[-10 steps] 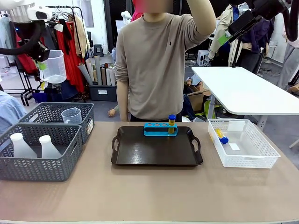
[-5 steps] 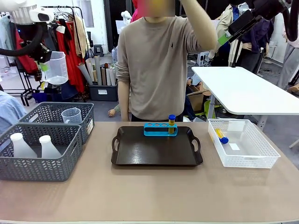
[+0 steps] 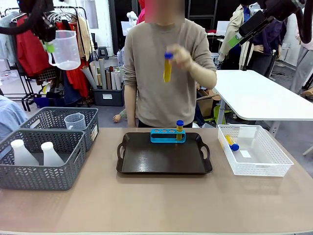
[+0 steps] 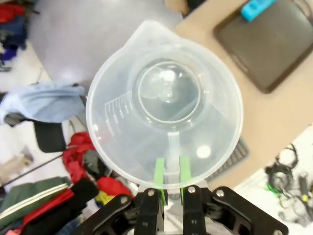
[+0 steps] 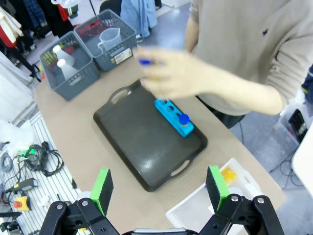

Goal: Prepare the laboratory tools.
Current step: Pick up one Large Measuring Cup and place it on the Handle tray.

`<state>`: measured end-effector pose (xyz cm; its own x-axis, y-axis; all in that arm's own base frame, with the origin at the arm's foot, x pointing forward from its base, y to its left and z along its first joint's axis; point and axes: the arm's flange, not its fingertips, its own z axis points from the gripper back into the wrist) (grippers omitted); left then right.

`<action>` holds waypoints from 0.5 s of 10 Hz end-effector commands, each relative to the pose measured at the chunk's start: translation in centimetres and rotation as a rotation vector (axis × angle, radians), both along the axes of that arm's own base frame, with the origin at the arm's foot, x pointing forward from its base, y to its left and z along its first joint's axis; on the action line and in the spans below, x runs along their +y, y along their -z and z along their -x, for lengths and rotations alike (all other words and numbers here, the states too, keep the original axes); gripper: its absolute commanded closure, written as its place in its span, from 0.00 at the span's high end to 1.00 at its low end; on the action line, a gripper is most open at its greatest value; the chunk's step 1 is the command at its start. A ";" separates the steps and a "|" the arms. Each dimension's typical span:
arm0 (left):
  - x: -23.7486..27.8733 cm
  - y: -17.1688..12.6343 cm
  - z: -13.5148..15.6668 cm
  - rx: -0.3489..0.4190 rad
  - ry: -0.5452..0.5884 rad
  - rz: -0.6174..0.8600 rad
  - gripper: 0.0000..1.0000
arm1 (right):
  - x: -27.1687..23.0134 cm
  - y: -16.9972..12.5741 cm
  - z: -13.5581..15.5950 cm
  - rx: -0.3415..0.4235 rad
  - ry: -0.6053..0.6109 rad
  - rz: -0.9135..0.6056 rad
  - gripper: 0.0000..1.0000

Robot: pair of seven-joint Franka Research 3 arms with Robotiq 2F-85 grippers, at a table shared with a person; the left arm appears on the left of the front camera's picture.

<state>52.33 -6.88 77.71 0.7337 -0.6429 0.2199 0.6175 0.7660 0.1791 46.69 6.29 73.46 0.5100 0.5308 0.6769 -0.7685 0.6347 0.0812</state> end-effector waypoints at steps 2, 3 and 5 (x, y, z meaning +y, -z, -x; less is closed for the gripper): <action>-2.5 -3.9 0.3 0.009 0.182 -0.019 0.00 | -0.1 -0.1 0.1 -0.002 -0.001 0.000 1.00; -3.7 -4.8 0.5 0.024 0.250 -0.020 0.00 | -0.1 -0.1 0.1 -0.002 -0.001 0.000 1.00; -6.4 -4.3 0.5 0.046 0.350 -0.035 0.00 | -0.1 -0.1 0.1 -0.002 -0.001 0.000 1.00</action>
